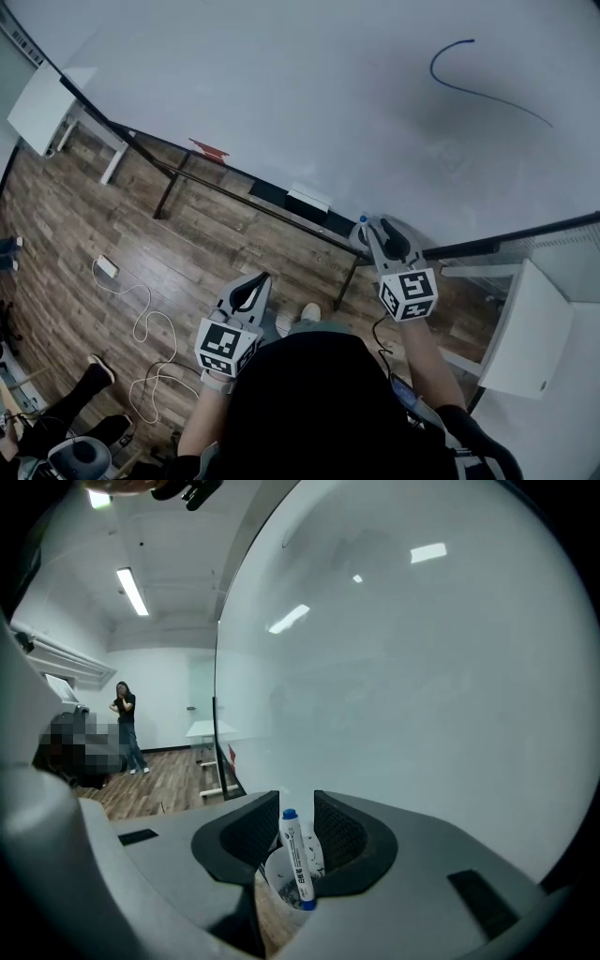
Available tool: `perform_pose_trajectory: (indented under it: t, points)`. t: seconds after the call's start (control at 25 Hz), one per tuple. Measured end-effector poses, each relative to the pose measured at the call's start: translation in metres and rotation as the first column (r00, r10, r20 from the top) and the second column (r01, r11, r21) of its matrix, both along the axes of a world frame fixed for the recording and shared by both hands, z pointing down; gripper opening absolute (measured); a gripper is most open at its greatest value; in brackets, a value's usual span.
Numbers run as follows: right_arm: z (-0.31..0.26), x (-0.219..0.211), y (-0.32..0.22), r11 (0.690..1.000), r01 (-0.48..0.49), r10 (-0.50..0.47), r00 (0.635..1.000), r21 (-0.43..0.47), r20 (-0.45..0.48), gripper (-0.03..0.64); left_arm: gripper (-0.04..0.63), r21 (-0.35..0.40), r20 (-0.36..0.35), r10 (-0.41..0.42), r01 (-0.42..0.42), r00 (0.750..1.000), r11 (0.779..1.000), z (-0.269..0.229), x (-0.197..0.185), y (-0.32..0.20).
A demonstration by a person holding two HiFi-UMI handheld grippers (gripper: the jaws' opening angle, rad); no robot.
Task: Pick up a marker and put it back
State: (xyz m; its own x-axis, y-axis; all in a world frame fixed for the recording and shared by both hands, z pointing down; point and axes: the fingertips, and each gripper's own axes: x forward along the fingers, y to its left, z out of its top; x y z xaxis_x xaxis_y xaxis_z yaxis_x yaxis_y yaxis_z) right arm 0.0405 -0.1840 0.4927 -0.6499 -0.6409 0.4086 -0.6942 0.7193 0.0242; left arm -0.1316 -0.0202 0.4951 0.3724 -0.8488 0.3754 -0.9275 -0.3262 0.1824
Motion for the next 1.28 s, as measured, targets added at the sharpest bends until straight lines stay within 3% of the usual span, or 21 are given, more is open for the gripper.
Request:
perform_pose_trajectory:
  t: [0.28,0.6,0.88,1.04,1.28]
  points:
    - [-0.026,0.017,0.019,0.995,-0.091,0.09,0.995,0.035,0.036,0.123,0.023,0.023,-0.001,0.114,-0.114,0.993,0.993,-0.008,0.011,-0.018]
    - [-0.04,0.043,0.051,0.977,-0.209,0.206,0.977,0.046,0.055,0.121,0.023,0.054,0.002,0.254,-0.254,0.967,0.966,-0.019,0.031,-0.037]
    - [-0.041,0.064,0.084,0.951,-0.308,0.306,0.95,0.039,0.057,0.11,0.023,0.078,0.005,0.364,-0.363,0.931,0.928,-0.027,0.052,-0.049]
    - [-0.04,0.075,0.101,0.933,-0.358,0.356,0.933,0.033,0.056,0.094,0.023,0.098,0.013,0.44,-0.439,0.898,0.893,-0.027,0.067,-0.051]
    - [-0.037,0.086,0.12,0.91,-0.414,0.412,0.91,0.026,0.052,0.06,0.023,0.109,0.01,0.503,-0.501,0.864,0.858,-0.03,0.087,-0.057]
